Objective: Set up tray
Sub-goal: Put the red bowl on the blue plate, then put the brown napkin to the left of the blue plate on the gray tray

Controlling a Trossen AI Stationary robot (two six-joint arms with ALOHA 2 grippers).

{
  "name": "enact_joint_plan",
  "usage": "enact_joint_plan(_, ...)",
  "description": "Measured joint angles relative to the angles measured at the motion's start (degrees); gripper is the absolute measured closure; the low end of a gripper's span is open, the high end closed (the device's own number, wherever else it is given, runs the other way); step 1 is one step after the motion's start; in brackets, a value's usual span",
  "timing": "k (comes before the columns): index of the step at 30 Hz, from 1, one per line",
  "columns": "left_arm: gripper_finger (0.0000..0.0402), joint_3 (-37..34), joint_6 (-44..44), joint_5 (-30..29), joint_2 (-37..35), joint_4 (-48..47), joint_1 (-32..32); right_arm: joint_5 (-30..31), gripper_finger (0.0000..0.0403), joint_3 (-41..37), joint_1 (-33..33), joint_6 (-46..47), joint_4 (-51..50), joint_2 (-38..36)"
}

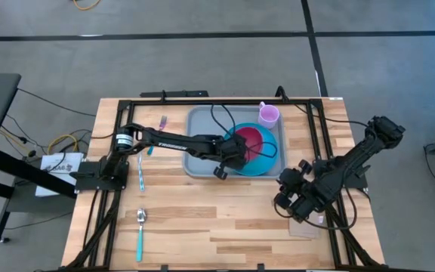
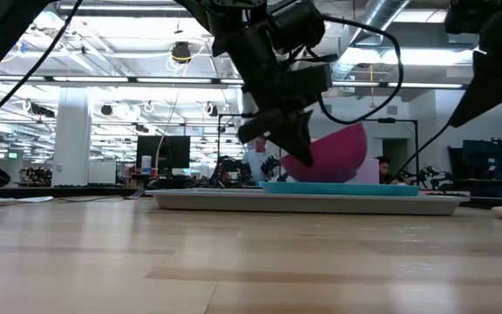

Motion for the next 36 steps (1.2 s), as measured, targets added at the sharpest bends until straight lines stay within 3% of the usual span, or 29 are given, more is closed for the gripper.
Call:
enact_joint_plan(6, 0.0332, 0.00, 1.74, 0.30, -0.02, 0.54, -0.11, 0.00, 0.0274, 0.00, 0.00, -0.04, 1.17, 0.00)
enact_joint_plan(11, 0.0297, -0.02, 0.38, -6.11, -0.04, 1.75, -0.31, 0.00, 0.0274, 0.00, 0.00, -0.27, 1.28, 0.00)
enact_joint_plan(15, 0.0283, -0.02, -1.37, -10.51, -0.62, 2.74, -0.87, 0.09, 0.0274, 0.00, 0.00, -1.43, 1.28, -0.01)
enact_joint_plan(21, 0.0280, 2.20, -3.48, -10.32, -1.46, -1.80, -2.79, -0.05, 0.0274, 0.00, 0.00, -0.49, 1.98, 0.00)
enact_joint_plan(27, 0.0280, 6.52, -9.32, -10.35, -1.46, -11.16, -5.12, -11.06, 0.0274, 0.00, 0.90, 16.09, 1.75, 0.01)
enact_joint_plan(30, 0.0280, 9.21, -13.89, -10.80, -1.59, -15.99, -6.54, -13.66, 0.0274, 0.00, 2.56, 23.89, 0.49, 1.43)
enact_joint_plan(36, 0.0280, 15.08, -24.18, -13.29, -1.71, -27.60, -9.15, -21.69, 0.0274, 0.00, 9.26, 39.19, -4.64, 6.14)
